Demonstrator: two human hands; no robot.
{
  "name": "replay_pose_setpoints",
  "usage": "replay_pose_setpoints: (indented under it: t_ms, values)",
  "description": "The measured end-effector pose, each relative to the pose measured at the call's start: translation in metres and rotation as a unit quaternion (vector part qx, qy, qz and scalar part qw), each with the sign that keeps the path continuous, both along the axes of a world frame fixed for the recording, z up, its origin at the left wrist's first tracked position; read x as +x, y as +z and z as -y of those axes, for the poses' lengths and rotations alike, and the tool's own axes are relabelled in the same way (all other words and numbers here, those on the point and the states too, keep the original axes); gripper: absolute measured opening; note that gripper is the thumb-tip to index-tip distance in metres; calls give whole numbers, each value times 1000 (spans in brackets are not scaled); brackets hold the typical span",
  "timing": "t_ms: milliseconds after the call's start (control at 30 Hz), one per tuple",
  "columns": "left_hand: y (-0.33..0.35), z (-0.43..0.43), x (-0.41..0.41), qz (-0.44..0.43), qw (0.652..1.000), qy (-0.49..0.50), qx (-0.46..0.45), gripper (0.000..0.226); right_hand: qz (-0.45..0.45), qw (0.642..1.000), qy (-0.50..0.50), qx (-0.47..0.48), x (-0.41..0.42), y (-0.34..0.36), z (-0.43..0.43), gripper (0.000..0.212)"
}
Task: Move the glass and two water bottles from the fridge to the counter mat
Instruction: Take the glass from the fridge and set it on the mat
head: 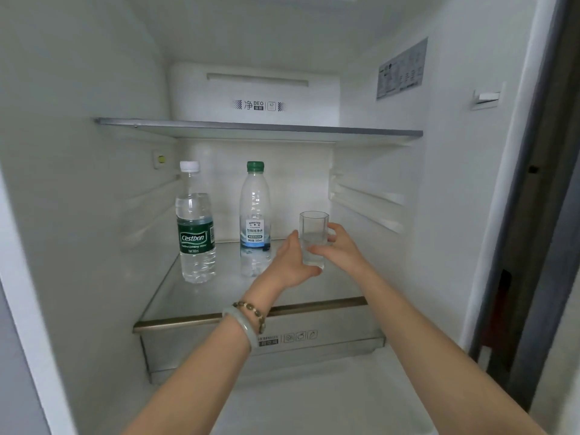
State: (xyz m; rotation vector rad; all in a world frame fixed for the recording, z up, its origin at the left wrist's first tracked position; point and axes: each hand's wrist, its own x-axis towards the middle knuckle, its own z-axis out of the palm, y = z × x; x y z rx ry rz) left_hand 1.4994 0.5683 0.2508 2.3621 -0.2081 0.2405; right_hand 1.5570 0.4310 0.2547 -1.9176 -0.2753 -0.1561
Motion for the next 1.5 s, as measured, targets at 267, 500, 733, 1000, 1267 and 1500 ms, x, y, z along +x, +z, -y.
replay_pose_setpoints:
  t_ms: [267, 500, 733, 1000, 1267, 1500]
  values:
    - [-3, 3, 12, -8, 1000, 1, -4, 106, 12, 999, -2, -38, 16, -4, -6, 69]
    - [7, 0, -5, 7, 996, 11, -87, 91, 47, 999, -14, 7, 2, 4, -16, 58]
    - [18, -19, -57, -9, 975, -10, -222, 95, 81, 997, -13, 8, -44, 21, -28, 62]
    - [7, -25, -151, -112, 851, 16, -513, 63, 85, 996, 1, -22, -140, 14, -35, 62]
    - [-24, -42, -258, -196, 723, -10, -662, 34, 74, 997, 5, -11, -251, -12, -37, 64]
    - [-36, -45, -325, -218, 683, -36, -696, 56, 87, 995, 48, -5, -325, -15, -31, 63]
